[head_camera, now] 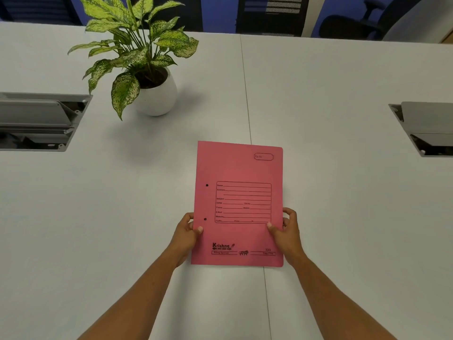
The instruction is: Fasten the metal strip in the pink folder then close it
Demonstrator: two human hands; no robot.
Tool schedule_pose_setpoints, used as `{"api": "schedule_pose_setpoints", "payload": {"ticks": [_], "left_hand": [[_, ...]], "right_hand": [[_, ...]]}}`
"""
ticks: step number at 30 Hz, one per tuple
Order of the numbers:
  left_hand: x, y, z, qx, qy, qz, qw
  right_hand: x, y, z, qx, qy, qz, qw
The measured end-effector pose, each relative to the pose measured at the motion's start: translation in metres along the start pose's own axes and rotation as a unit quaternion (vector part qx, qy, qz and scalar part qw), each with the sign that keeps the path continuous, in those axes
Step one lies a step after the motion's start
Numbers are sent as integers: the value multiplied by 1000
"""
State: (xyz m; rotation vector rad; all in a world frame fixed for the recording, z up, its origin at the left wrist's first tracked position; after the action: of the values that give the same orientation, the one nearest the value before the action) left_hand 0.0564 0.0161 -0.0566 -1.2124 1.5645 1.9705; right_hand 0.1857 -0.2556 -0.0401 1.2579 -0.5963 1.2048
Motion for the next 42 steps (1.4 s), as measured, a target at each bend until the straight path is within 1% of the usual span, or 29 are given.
{"api": "schedule_pose_setpoints", "payload": {"ticks": [5,10,16,24,28,30,32,34,36,38,40,42], "left_hand": [[-13,-13,23,-74,-1,-5,997],[-33,-38,44,-106,-17,-1,994],[-58,-77,66,-131,-75,0,989],[-82,-124,84,-170,-126,-3,977],[-91,-136,91,-200,-181,-18,963],[-93,-139,92,-211,-200,-33,956],[-97,-140,94,-227,-234,-48,944],[-102,-138,97,-251,-291,-41,922],[-104,-133,97,-268,-345,-34,899],[-109,-127,93,-276,-396,-49,874],[-113,-120,87,-279,-431,-70,856],[-115,-111,80,-284,-450,-95,841]], "right_hand": [[28,-15,-24,5,16,38,999],[56,-40,-52,11,50,69,996],[76,-79,-82,21,130,95,987],[89,-131,-112,28,168,88,981],[85,-147,-123,26,225,88,970],[81,-150,-127,28,297,102,949],[81,-150,-132,31,395,128,909],[83,-150,-135,32,461,144,875],[84,-146,-136,30,503,162,848],[87,-143,-133,19,536,187,823],[90,-135,-128,5,554,203,808],[89,-125,-118,-12,550,218,806]]}}
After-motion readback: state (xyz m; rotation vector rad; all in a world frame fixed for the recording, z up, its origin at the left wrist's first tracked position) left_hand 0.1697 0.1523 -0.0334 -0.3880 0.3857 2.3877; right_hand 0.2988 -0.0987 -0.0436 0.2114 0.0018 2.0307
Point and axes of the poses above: each hand's wrist, its own y-axis away from the middle knuckle, its own z-axis out of the back of the hand, x = y × z, the point moved 8 cm from there along -y, towards the middle knuckle, and after that the axes turned 1 degree about z, right-handed, at the moved point
